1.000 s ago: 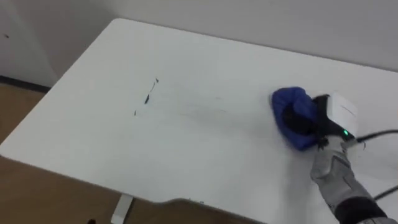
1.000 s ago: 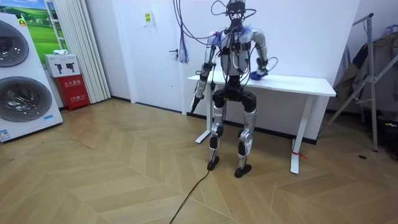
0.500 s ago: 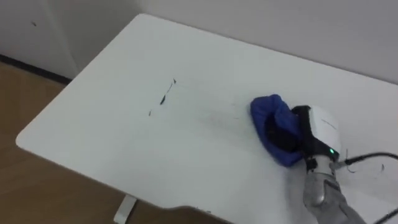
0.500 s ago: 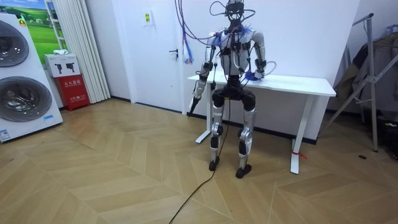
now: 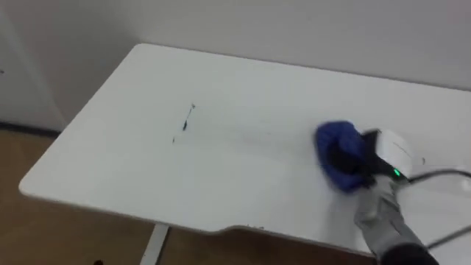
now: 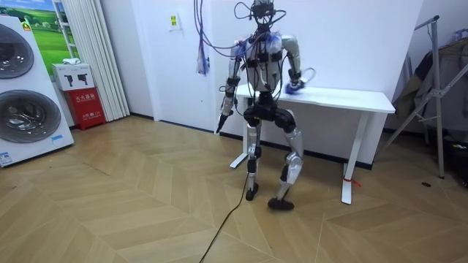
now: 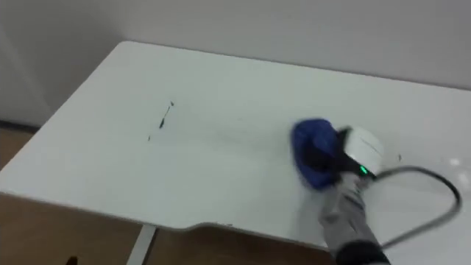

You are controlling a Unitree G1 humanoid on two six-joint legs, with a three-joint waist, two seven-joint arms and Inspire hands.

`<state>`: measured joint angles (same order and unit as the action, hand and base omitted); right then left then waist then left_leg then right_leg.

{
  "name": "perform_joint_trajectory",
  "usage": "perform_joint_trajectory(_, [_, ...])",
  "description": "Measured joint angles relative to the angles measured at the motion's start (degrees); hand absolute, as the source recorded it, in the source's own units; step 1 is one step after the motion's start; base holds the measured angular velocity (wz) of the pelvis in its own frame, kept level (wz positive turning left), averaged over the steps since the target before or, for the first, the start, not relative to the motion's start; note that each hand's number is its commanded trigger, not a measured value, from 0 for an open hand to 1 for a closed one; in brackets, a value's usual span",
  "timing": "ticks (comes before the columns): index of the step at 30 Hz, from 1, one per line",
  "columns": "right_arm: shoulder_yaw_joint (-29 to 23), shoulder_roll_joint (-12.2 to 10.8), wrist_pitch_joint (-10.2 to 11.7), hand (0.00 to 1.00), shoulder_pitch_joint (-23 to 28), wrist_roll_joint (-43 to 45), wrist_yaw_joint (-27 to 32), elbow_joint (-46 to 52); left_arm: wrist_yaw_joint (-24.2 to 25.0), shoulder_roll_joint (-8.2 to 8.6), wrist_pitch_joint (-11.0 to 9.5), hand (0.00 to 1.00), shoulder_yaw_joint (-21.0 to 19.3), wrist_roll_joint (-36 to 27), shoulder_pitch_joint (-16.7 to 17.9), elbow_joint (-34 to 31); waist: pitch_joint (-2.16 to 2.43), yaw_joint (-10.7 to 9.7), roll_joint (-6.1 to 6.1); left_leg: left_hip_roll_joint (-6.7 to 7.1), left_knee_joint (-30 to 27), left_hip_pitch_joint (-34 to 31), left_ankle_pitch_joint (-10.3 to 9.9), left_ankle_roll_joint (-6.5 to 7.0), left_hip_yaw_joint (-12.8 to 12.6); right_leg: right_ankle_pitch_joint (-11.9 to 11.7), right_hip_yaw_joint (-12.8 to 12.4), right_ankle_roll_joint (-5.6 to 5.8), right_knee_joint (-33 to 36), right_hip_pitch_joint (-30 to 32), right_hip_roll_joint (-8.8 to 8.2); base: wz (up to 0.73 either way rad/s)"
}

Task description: Wipe table

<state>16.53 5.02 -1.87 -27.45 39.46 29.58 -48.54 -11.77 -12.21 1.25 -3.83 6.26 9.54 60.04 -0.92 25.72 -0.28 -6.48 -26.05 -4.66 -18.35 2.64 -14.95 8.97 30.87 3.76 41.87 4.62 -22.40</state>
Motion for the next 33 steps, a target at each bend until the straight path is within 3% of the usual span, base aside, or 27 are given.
perform_joint_trajectory(2, [2.4,-0.2,1.8,1.0,-3.9,0.7,-0.3,0.2,0.1,0.04,-0.1,0.0,1.1,0.1,-0.6,0.0,0.28,3.2,-0.63,-0.87,-0.7,-3.3,0.8,-0.66,1.6,-0.2,1.0,0.48,-4.8,-1.4,-2.2,0.35])
perform_joint_trajectory(3, [2.7,-0.2,2.2,1.0,-3.9,0.7,-0.2,0.4,0.0,-0.39,-0.1,0.0,1.1,0.0,-0.8,0.0,0.31,3.8,-0.8,-1.16,-0.8,-4.3,1.1,-1.18,3.6,-0.8,1.9,1.35,-8.0,-3.2,-3.39,0.65])
perform_joint_trajectory(4, [2.7,-0.2,2.3,1.0,-3.6,0.7,-0.1,0.4,-0.1,-0.78,0.0,0.0,1.3,0.0,-0.6,0.1,0.3,3.9,-0.78,-1.38,-0.8,-4.5,1.2,-1.46,4.6,-1.1,2.3,1.63,-9.5,-4.3,-3.72,0.8])
perform_joint_trajectory(5, [2.6,-0.1,2.3,1.0,-2.1,0.5,0.2,-0.3,-0.1,-1.8,0.0,0.0,1.8,-0.3,0.1,0.1,0.33,4.0,-0.89,-2.02,-0.8,-4.5,1.3,-2.37,6.7,-1.5,2.3,2.33,-12.3,-5.4,-3.85,0.78])
perform_joint_trajectory(7, [2.3,0.8,2.5,1.0,2.2,0.3,0.4,-0.6,-0.1,-2.99,0.0,0.0,1.6,-0.5,0.8,0.2,0.2,3.1,-1.32,-3.14,-0.8,-4.5,1.3,-3.98,9.4,-2.6,1.1,2.64,-16.1,-5.7,-3.67,0.77])
perform_joint_trajectory(9, [-0.4,1.4,6.2,1.0,8.7,-0.9,3.8,0.7,0.0,-3.82,0.0,0.0,0.6,-0.5,1.4,0.2,0.18,-1.1,-1.8,-4.8,-1.0,-4.5,1.8,-6.76,12.7,-5.9,-1.4,2.68,-21.3,-6.0,-2.19,0.96])
perform_joint_trajectory(10, [-0.8,1.6,6.9,1.0,9.9,-1.0,4.4,0.9,0.0,-4.09,-0.1,0.0,0.5,-0.5,1.4,0.1,0.15,-2.6,-2.09,-5.05,-0.9,-4.5,2.0,-7.57,13.7,-6.7,-1.9,2.79,-23.1,-6.2,-1.54,1.04])
perform_joint_trajectory(11, [-2.3,1.8,8.4,1.0,12.6,-1.2,4.8,1.9,0.0,-4.73,-0.1,0.0,0.1,-0.1,1.4,-0.2,0.01,-5.2,-2.91,-6.17,-0.8,-4.1,2.4,-9.49,14.0,-8.2,-2.2,2.76,-25.9,-6.7,-0.28,0.83])
perform_joint_trajectory(12, [-3.5,2.2,9.6,1.0,14.8,-1.0,5.0,2.6,0.1,-5.31,-0.4,0.0,-0.8,0.3,1.5,-0.6,-0.32,-6.6,-3.58,-7.34,-1.2,-3.4,2.4,-11.73,13.6,-9.3,-2.0,4.29,-26.3,-6.2,1.03,0.61])
perform_joint_trajectory(13, [-4.0,2.7,10.3,1.0,16.2,-0.9,5.0,2.7,0.1,-5.22,-0.5,0.0,-0.8,0.2,1.7,-0.7,0.35,-6.9,-3.03,-8.56,-1.4,-2.9,2.3,-12.89,13.5,-7.4,-1.9,6.14,-25.0,-6.8,1.73,0.06])
perform_joint_trajectory(14, [-4.6,4.3,11.2,1.0,18.0,-0.5,4.9,3.5,0.4,-4.84,-0.4,0.0,-0.8,0.1,2.7,-1.7,1.22,-7.8,-1.97,-10.92,-0.5,-2.0,2.6,-14.41,13.6,-3.5,-2.5,7.21,-23.3,-6.6,3.87,-0.19])
perform_joint_trajectory(15, [-4.8,6.8,11.5,1.0,19.4,-0.7,4.7,5.1,0.9,-4.27,-0.6,0.0,-0.5,-0.1,3.1,-2.8,1.36,-8.8,-1.09,-12.35,1.9,-0.6,4.0,-14.56,13.5,-0.4,-2.7,5.99,-20.1,-5.2,4.65,-0.2])
perform_joint_trajectory(16, [-4.9,7.8,11.5,1.0,20.2,-0.9,4.6,6.0,1.0,-4.02,-1.1,0.0,-0.5,-0.4,3.5,-2.8,1.33,-8.9,-1.29,-12.6,3.1,0.0,4.7,-14.01,13.3,1.0,-2.8,5.34,-18.6,-4.4,4.65,-0.11])
perform_joint_trajectory(17, [-5.2,9.4,11.3,1.0,21.1,-1.0,4.0,7.1,1.0,-3.51,-1.7,0.0,-0.6,-1.0,3.9,-2.8,1.51,-9.9,-0.97,-13.29,5.5,1.6,6.8,-13.58,12.9,3.1,-3.0,4.62,-16.0,-3.5,4.96,-0.1])
perform_joint_trajectory(18, [-5.8,10.1,10.9,1.0,21.0,-1.0,3.2,7.1,0.9,-2.63,-1.7,0.0,-1.0,-1.0,3.7,-2.7,1.28,-10.4,-0.72,-14.14,6.3,2.4,9.4,-13.19,11.6,4.8,-3.7,3.89,-14.3,-3.0,5.6,-0.08])
perform_joint_trajectory(19, [-6.1,10.2,10.5,1.0,20.9,-0.8,2.6,7.2,0.8,-2.16,-1.7,0.0,-1.0,-1.0,3.6,-2.7,1.24,-10.5,-0.86,-14.35,6.2,2.4,10.6,-12.67,11.5,5.6,-3.7,3.37,-13.6,-2.8,5.78,-0.08])
perform_joint_trajectory(21, [-6.0,9.1,8.6,1.0,18.3,-0.1,-0.2,7.2,0.8,-0.6,-1.8,0.0,-1.0,-1.0,3.6,-1.8,0.86,-10.2,-1.19,-16.07,2.5,0.7,14.6,-10.81,10.2,8.7,-4.9,1.06,-10.8,-1.7,7.2,-0.09])
perform_joint_trajectory(22, [-5.9,8.6,8.0,1.0,17.3,0.7,-0.7,7.2,0.8,-0.24,-1.5,0.0,-0.9,-0.7,3.6,-1.8,0.58,-10.0,-1.22,-16.52,0.8,-0.3,15.6,-9.91,10.2,9.4,-5.9,0.48,-10.3,-1.3,7.99,-0.07])
perform_joint_trajectory(23, [-5.2,7.8,6.5,1.0,15.2,1.6,-1.8,7.2,0.8,0.58,-0.7,0.0,-0.8,0.4,3.9,-1.8,-0.03,-9.4,-1.06,-16.88,-3.5,-2.5,16.8,-8.94,10.3,10.5,-8.8,-0.98,-9.7,-0.6,9.95,0.0])
perform_joint_trajectory(24, [-4.4,7.5,5.2,1.0,13.3,1.6,-3.1,7.3,1.3,1.23,-0.1,0.0,-0.8,1.0,4.0,-1.8,-0.58,-8.7,-0.81,-16.03,-9.0,-5.5,16.0,-8.53,10.4,11.2,-12.3,-2.39,-9.8,-0.3,12.25,0.08])
perform_joint_trajectory(25, [-4.1,7.4,4.6,1.0,12.6,1.6,-3.6,7.3,1.5,1.34,0.1,0.0,-0.4,1.1,4.0,-1.8,-0.71,-8.4,-0.78,-14.46,-11.9,-7.0,14.2,-7.95,10.9,11.5,-14.0,-2.91,-9.8,-0.2,12.6,0.11])
perform_joint_trajectory(26, [-4.0,7.4,3.5,1.0,11.2,1.5,-4.5,7.3,2.5,1.56,0.3,0.0,-0.4,0.9,4.5,-1.9,-0.71,-6.7,-0.64,-9.1,-15.5,-9.0,9.0,-7.65,11.4,11.7,-16.6,-3.35,-9.8,0.6,13.28,-0.19])
perform_joint_trajectory(27, [-3.8,7.5,3.0,1.0,9.6,1.2,-4.8,7.2,2.8,1.74,0.5,0.0,-0.3,-0.1,5.1,-1.9,-0.97,-4.5,-0.5,-3.84,-15.2,-9.1,4.5,-7.35,10.6,11.5,-18.1,-3.28,-10.0,0.6,13.87,-0.36])
perform_joint_trajectory(28, [-3.6,7.4,3.0,1.0,8.8,1.3,-4.8,7.0,2.8,1.76,0.7,0.0,-0.4,-0.6,5.5,-2.0,-1.06,-3.6,0.02,-1.38,-13.8,-9.2,3.1,-6.94,10.3,11.1,-18.5,-2.88,-10.5,0.7,14.14,-0.45])
perform_joint_trajectory(29, [-3.2,7.3,3.2,1.0,7.8,1.6,-4.8,6.5,2.8,1.77,1.1,0.0,-0.6,-1.1,6.4,-2.3,-0.99,-3.0,0.85,3.05,-8.3,-9.0,2.1,-4.83,10.2,10.6,-18.7,-2.51,-12.1,0.8,14.79,-0.2])
perform_joint_trajectory(30, [-3.2,7.0,3.6,1.0,7.8,1.6,-4.5,6.3,2.6,1.7,1.5,0.0,-1.3,-1.2,7.0,-2.6,-0.66,-3.0,0.99,4.37,-5.2,-8.5,2.7,-1.63,10.1,10.3,-18.7,-2.0,-13.5,0.8,14.94,-0.07])
perform_joint_trajectory(33, [-3.1,6.7,8.2,1.0,11.7,1.2,-1.1,6.4,2.0,2.23,2.5,0.0,-1.9,-2.0,8.1,-3.5,-0.32,-5.5,0.63,5.65,1.5,-4.5,4.6,-0.59,8.7,7.2,-16.9,-1.05,-20.2,-2.7,14.73,-0.06])
